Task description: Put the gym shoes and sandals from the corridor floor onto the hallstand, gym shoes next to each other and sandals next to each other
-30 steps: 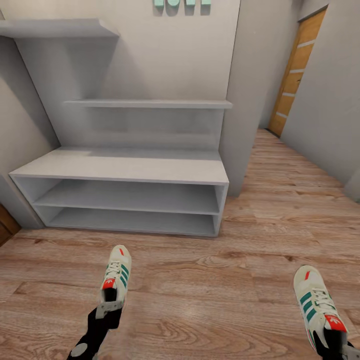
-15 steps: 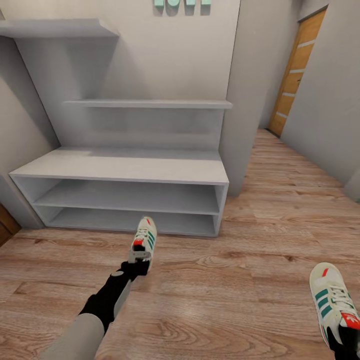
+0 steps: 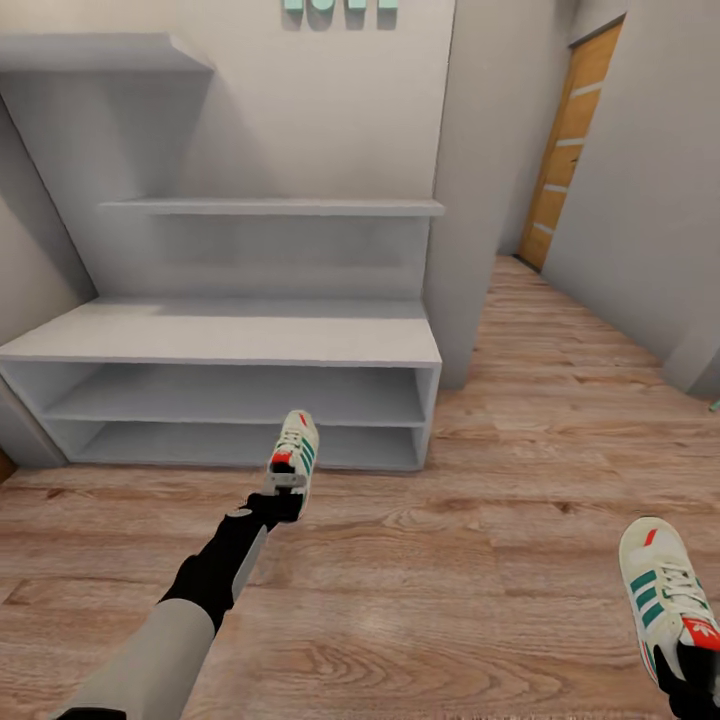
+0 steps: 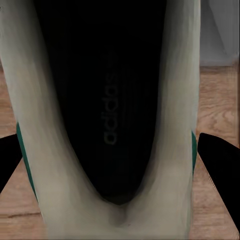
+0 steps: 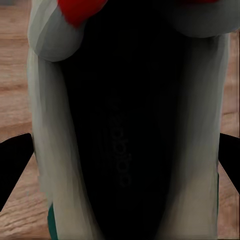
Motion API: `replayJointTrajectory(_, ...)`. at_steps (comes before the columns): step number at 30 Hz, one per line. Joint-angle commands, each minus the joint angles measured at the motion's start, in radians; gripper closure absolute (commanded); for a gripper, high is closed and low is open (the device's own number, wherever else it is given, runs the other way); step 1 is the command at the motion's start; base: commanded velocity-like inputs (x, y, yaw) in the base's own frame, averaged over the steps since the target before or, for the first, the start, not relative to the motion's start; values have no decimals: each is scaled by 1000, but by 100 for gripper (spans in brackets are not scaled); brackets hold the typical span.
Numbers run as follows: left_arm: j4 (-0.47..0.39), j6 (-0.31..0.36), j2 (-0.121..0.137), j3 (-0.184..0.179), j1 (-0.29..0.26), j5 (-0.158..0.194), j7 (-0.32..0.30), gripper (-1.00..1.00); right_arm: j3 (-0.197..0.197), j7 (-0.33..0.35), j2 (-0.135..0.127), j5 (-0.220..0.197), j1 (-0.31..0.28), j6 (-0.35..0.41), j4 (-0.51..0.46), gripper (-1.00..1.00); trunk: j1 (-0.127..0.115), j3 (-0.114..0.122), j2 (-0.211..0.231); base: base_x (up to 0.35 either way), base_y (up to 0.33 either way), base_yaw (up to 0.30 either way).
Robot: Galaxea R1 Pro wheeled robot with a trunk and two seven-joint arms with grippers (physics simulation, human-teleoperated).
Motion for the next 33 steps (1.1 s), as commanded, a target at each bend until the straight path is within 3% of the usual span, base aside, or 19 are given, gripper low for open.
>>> replayJointTrajectory(1,-5,14,0,-1,0,-2,-1,100,-6,9,0,0,-1,-3,1,100,4,-4,-8,0,0,-264)
replayJointTrajectory(12,-17,55,7,0,-5,-4,3,100,-6,7,1,-2,-1,-4,-2,100,46,-52,-85,0,0,-63)
replayJointTrajectory(19,-81,54,4,-4,8,-3,65,100,-6,8,1,0,-1,-6,-4,100,46,-53,-85,7,-3,-1)
replayJointTrajectory(33,-70,48,3,-1,9,-4,69,100,-6,8,2,0,-1,-5,-15,100,46,-53,-85,212,-154,0)
